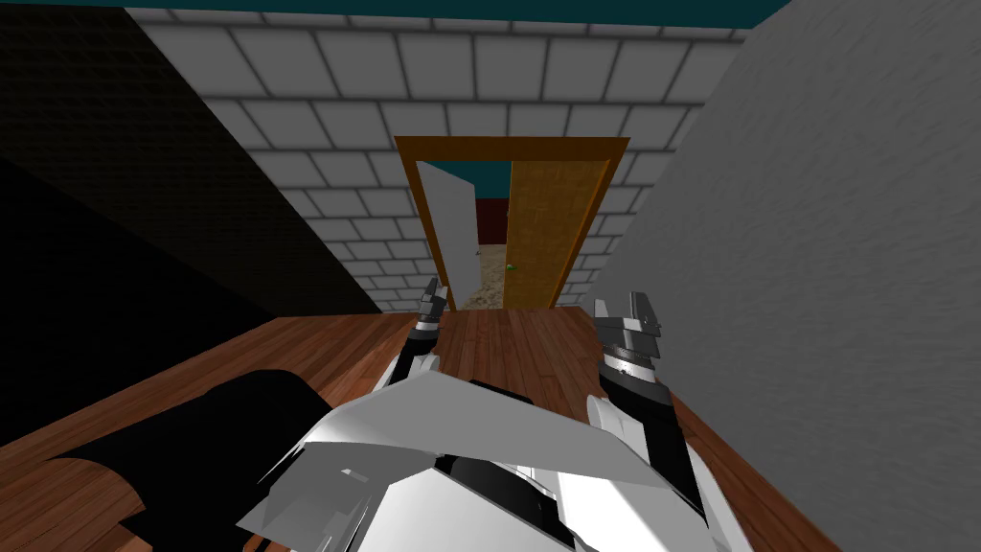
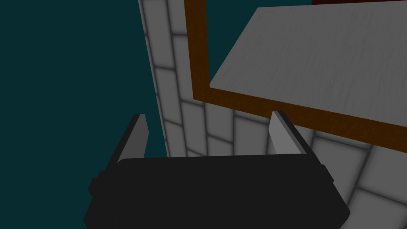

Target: Push the door open

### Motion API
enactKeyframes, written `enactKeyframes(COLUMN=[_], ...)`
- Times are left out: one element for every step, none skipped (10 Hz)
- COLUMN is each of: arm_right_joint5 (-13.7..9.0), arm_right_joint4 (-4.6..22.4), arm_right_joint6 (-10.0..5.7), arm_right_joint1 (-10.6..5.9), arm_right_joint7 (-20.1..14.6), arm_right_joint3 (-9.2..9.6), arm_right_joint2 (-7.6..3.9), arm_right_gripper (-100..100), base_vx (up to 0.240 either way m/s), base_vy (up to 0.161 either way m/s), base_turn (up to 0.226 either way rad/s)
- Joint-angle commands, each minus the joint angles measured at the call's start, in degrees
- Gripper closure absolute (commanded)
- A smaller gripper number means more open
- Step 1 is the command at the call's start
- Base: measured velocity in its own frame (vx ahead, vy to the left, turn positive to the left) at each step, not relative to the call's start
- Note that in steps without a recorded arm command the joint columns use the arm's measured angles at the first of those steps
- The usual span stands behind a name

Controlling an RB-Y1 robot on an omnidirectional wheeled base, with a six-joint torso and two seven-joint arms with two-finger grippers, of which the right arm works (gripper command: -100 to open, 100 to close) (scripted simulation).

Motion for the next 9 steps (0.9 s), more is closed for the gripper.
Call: enactKeyframes(arm_right_joint5=[-0.1, -0.1, -0.1, -0.2, -0.2, -0.2, -0.3, -0.3, -0.4], arm_right_joint4=[2.0, 2.5, 3.5, 4.6, 6.0, 6.7, 7.5, 8.9, 10.7], arm_right_joint6=[-0.46, -0.57, -0.80, -1.04, -1.36, -1.53, -1.69, -2.02, -2.43], arm_right_joint1=[-0.68, -0.84, -1.18, -1.52, -2.00, -2.24, -2.48, -2.97, -3.58], arm_right_joint7=[0.2, 0.3, 0.4, 0.5, 0.6, 0.7, 0.8, 1.0, 1.2], arm_right_joint3=[-0.04, -0.05, -0.07, -0.09, -0.11, -0.13, -0.14, -0.17, -0.20], arm_right_joint2=[-0.79, -0.96, -1.30, -1.64, -2.02, -2.21, -2.41, -2.79, -3.16], arm_right_gripper=[-100, -100, -100, -100, -100, -100, -100, -100, -100], base_vx=[0.059, 0.117, 0.123, 0.120, 0.119, 0.107, 0.089, 0.104, 0.139], base_vy=[0.105, -0.006, -0.037, -0.035, -0.002, -0.005, -0.002, 0.007, 0.004], base_turn=[0.064, 0.017, 0.026, 0.032, 0.061, 0.026, 0.020, 0.043, 0.059])
